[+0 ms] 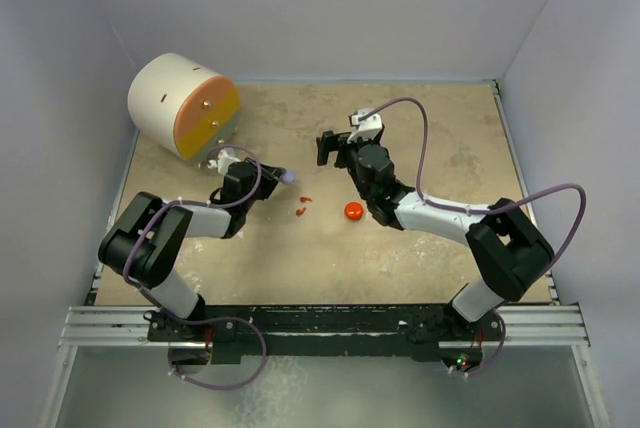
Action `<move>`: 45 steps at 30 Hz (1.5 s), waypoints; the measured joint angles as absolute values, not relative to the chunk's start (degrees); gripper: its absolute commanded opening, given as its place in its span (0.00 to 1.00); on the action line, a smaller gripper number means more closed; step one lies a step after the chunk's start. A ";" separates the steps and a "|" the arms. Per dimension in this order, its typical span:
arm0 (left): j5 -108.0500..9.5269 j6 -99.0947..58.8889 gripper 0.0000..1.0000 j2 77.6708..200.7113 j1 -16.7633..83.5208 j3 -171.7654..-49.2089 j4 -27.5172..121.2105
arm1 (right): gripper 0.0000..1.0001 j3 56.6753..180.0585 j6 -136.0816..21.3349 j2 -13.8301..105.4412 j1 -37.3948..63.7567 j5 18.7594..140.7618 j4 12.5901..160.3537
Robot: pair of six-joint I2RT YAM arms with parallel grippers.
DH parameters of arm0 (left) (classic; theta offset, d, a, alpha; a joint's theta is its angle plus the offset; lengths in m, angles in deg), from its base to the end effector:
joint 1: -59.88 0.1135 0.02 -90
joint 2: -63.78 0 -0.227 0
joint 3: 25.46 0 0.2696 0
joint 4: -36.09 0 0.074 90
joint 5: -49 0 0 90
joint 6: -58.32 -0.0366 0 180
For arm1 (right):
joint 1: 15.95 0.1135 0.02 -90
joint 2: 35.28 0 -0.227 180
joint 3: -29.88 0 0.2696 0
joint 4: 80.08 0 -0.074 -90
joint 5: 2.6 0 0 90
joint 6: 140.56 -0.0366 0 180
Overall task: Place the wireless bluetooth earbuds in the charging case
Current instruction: Place the charging case at the center of the board, then pick up the charging case at the center of the board.
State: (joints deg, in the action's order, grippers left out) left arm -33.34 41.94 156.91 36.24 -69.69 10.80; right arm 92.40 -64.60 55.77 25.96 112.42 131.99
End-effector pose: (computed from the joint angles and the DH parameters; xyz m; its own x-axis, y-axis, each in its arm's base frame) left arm 0.2866 -0.1201 0.0928 -0.3774 -0.8728 -0.3096 -0.2715 0.4239 -0.8640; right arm 0.2842 0.2343 0.2183 -0.0261 0.2720 -0.9619 -0.2936 0.9178 0.2675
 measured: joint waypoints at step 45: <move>-27.11 31.74 0.60 127.49 41.11 -68.62 35.37 | 1.00 89.58 -87.95 53.63 25.18 107.04 96.19</move>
State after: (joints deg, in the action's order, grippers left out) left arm -27.11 31.74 127.49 41.11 -68.62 35.37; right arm 89.58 -87.95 53.63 25.18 107.04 96.19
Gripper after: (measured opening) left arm 0.605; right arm 0.997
